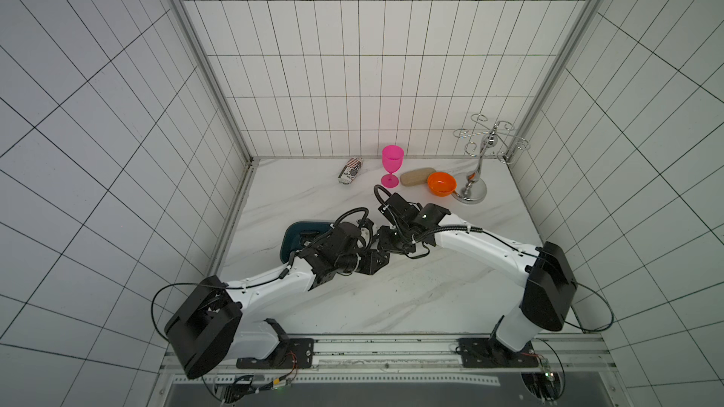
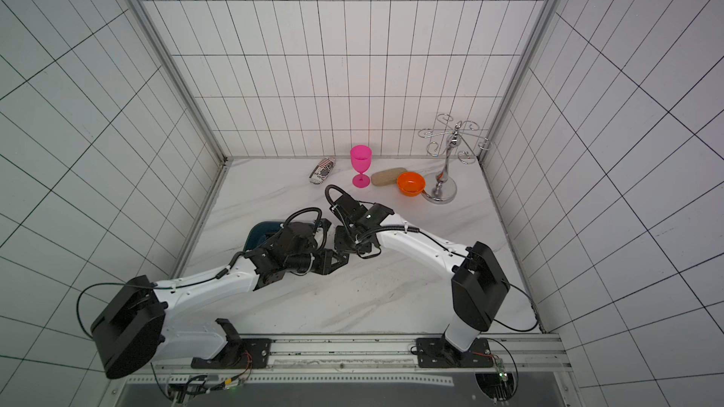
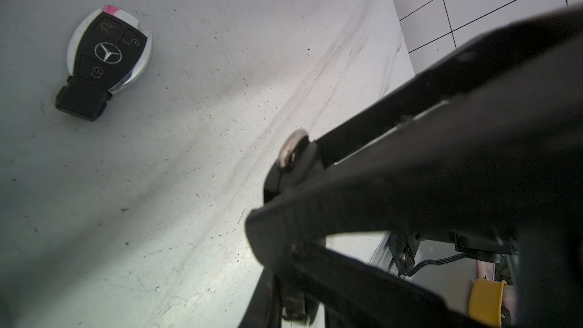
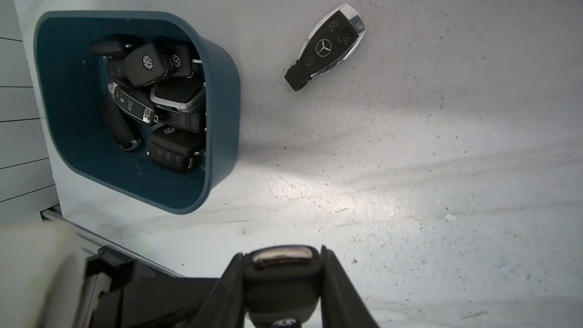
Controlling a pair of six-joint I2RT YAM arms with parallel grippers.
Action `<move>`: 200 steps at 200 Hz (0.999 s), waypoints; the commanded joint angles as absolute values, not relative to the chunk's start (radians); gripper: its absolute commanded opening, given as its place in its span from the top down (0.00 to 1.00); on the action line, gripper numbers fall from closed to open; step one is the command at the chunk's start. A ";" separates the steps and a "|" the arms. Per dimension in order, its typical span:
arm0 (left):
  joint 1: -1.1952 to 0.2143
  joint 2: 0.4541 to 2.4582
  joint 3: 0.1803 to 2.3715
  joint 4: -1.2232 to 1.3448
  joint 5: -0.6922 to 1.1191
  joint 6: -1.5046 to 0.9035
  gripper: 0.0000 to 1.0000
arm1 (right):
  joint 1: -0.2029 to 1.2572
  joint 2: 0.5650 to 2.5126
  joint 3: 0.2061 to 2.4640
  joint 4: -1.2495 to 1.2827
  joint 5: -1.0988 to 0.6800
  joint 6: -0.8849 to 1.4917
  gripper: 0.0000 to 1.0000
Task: Place the car key into the storage box
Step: Pick up the car key from the center of the board, then place the car key in the storage box.
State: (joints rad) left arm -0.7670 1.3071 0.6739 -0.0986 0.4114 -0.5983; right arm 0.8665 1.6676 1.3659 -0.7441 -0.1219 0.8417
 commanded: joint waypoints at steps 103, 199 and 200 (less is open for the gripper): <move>-0.489 1.091 0.759 -0.514 0.152 -0.615 1.00 | 0.595 1.912 1.677 -0.942 -0.126 0.631 0.36; -0.300 1.162 0.811 -0.769 0.170 -0.593 1.00 | 0.615 2.179 1.988 -1.068 -0.176 0.756 0.35; -0.300 1.162 0.810 -0.769 0.169 -0.594 1.00 | 0.616 2.182 1.992 -1.071 -0.175 0.759 0.35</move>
State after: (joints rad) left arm -0.3088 1.1336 0.8021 -0.7265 0.1791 -0.5938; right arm 0.5991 2.1323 1.8927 -0.9779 -0.1932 0.6941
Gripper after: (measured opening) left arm 0.133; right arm 0.644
